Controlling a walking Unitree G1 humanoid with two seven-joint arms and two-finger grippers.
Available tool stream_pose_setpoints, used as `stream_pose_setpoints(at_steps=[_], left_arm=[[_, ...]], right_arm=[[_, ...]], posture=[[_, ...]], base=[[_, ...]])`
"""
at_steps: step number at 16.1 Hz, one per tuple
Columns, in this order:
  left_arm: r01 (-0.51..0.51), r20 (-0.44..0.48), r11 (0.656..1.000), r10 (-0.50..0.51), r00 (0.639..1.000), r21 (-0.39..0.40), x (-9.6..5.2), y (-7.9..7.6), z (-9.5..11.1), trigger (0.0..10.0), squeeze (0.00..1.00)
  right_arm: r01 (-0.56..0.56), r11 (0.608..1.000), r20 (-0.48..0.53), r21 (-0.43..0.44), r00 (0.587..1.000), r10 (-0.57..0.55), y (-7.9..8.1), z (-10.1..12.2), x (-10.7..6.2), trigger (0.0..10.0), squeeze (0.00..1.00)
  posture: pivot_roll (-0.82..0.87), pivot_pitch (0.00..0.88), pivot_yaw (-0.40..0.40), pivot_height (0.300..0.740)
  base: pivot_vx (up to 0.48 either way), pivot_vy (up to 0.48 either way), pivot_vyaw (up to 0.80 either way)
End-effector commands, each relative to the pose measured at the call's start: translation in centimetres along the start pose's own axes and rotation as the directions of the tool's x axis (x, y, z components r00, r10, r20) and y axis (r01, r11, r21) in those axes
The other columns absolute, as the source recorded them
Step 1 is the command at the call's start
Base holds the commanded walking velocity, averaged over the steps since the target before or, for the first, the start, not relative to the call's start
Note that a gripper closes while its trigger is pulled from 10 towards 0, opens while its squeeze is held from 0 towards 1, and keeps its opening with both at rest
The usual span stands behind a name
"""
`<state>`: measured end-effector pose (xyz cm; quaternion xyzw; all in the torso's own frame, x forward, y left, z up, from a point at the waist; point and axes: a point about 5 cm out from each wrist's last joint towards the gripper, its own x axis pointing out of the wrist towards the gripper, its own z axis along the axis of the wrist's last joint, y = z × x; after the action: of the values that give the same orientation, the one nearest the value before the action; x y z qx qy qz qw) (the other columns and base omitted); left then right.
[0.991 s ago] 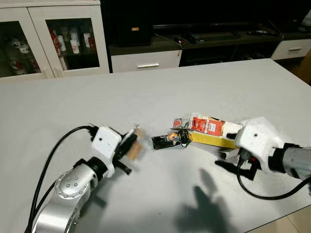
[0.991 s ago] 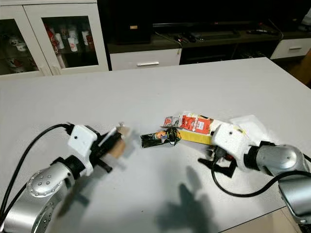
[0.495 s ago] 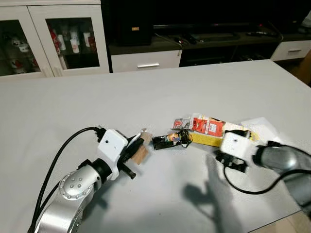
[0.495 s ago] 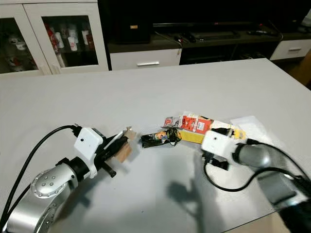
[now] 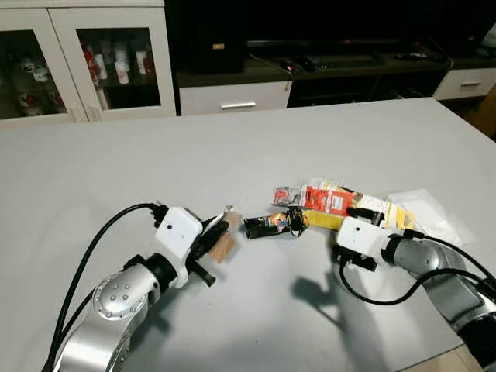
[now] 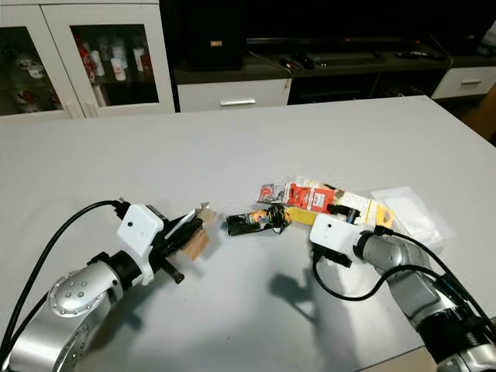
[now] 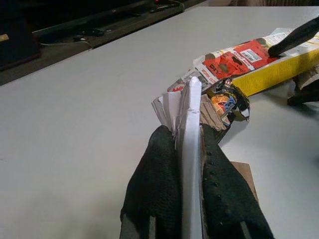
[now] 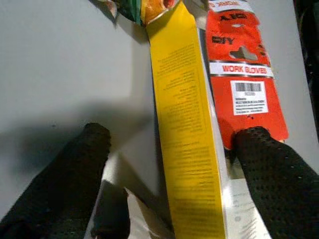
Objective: Picking trash to rubbish bin
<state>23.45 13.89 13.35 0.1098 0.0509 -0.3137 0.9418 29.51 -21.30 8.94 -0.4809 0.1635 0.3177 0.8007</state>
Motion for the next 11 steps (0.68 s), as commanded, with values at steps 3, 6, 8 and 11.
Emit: stream_pose_setpoints(at_steps=[3,6,8,11], left_arm=[[-0.005,0.009,1.000,0.005,1.000,0.019,-0.19,0.14,0.34,10.0,0.00],[0.004,0.010,1.000,-0.005,1.000,0.019,-0.17,0.13,0.38,10.0,0.00],[0.021,0.012,1.000,-0.021,1.000,0.016,-0.21,0.02,0.44,10.0,0.00],[0.074,0.034,0.997,-0.074,0.997,0.008,-0.48,-0.41,0.74,10.0,0.00]], right_arm=[[0.014,1.000,-0.005,0.012,1.000,-0.014,-0.02,-0.51,0.48,0.0,0.00],[0.010,1.000,0.022,0.028,1.000,-0.011,-0.19,-0.26,0.73,0.0,0.00],[0.006,0.999,0.031,0.033,1.000,-0.007,-0.22,-0.20,0.76,0.0,0.00],[0.001,0.999,0.052,0.046,0.999,-0.003,-0.38,-0.04,0.81,0.0,0.00]], posture=[[-0.02,0.000,-0.083,0.740],[-0.02,0.000,-0.083,0.740],[-0.02,0.000,-0.083,0.740],[-0.02,0.000,-0.084,0.740]], base=[[0.000,0.000,0.00],[0.000,0.000,0.00],[0.000,0.000,0.00],[0.000,0.000,0.00]])
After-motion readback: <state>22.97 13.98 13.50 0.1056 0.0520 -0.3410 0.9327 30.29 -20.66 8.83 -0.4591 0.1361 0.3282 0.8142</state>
